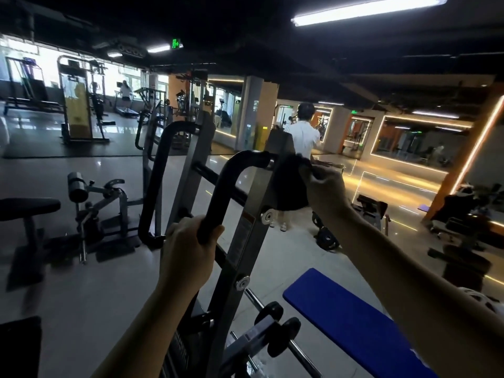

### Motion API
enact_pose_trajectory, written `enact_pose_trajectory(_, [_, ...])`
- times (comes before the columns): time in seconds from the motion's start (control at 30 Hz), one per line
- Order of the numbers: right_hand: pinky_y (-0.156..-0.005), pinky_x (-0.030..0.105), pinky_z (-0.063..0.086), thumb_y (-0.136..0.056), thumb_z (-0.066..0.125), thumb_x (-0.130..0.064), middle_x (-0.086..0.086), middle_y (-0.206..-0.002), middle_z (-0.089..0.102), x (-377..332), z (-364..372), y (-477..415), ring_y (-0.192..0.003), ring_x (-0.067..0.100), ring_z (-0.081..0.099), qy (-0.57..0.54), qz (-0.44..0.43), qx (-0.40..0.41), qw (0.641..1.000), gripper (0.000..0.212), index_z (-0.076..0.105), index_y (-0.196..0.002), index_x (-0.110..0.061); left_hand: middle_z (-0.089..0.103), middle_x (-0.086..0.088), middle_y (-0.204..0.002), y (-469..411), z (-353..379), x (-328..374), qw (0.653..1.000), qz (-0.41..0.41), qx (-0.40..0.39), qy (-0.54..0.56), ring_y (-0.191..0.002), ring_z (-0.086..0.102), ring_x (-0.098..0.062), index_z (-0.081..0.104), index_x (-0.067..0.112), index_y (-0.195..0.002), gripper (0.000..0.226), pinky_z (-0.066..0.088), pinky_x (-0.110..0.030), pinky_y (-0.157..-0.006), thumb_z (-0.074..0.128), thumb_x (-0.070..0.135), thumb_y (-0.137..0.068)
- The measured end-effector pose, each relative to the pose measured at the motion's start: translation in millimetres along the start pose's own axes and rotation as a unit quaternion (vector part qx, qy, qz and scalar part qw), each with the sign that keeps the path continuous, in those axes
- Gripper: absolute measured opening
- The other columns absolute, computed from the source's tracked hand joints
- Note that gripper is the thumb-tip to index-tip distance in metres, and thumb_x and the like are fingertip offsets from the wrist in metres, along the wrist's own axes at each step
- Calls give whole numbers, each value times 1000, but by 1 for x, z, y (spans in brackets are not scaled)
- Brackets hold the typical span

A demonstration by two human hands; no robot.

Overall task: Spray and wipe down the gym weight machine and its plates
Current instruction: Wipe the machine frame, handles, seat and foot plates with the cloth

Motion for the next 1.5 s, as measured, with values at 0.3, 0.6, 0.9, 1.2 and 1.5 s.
enact_pose_trajectory(0.3, [-93, 49, 45, -88, 62, -21, 5, -132, 66, -3, 46, 31, -121, 33, 51, 412, -359, -4, 837, 42, 65, -130, -25, 59, 7, -79, 3, -4, 3, 999, -31, -2, 30, -81, 59, -19, 65, 22, -88, 46, 53, -43, -74, 42, 61, -94])
enact_pose_trajectory(0.6, [-107, 41, 32, -95, 66, -31, -1, -135, 58, -46, 107, 52, -137, 29, 34, 643, -302, -158, 686, 35, 65, -128, -21, 51, 6, -61, 1, -1, 2, 999, 14, 11, 43, -58, 53, -14, 55, 18, -73, 35, 47, -40, -64, 53, 36, -103])
enact_pose_trajectory(0.9, [-110, 39, 31, -100, 59, -20, -1, -139, 55, -19, 81, 84, -136, 26, 34, 543, -267, -267, 750, 29, 68, -127, -23, 63, 8, -74, 4, -5, 4, 996, 24, 24, 83, -72, 61, -6, 67, 17, -89, 41, 53, -40, -73, 51, 52, -100])
enact_pose_trajectory(1.2, [-85, 40, 54, -102, 46, -34, 2, -109, 74, -103, 21, -8, -98, 17, 65, 245, -318, 57, 914, 34, 71, -118, -16, 64, 15, -99, 23, -11, -15, 996, -18, 16, 89, -91, 64, -3, 69, 20, -116, 39, 59, -34, -76, 59, 52, -95])
enact_pose_trajectory(1.5, [-79, 44, 51, -100, 41, -38, 2, -118, 70, -88, 87, 12, -115, 28, 55, 259, -301, -7, 918, 43, 71, -123, -18, 64, 19, -101, 34, -12, -22, 990, -62, 9, 123, -92, 64, -3, 70, 20, -116, 36, 56, -26, -78, 65, 45, -91])
Point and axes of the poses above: each hand's wrist, its own y-axis away from the middle knuckle, its own z-axis out of the palm, x = y × z, the point moved 4 cm from there along -y, towards the middle knuckle
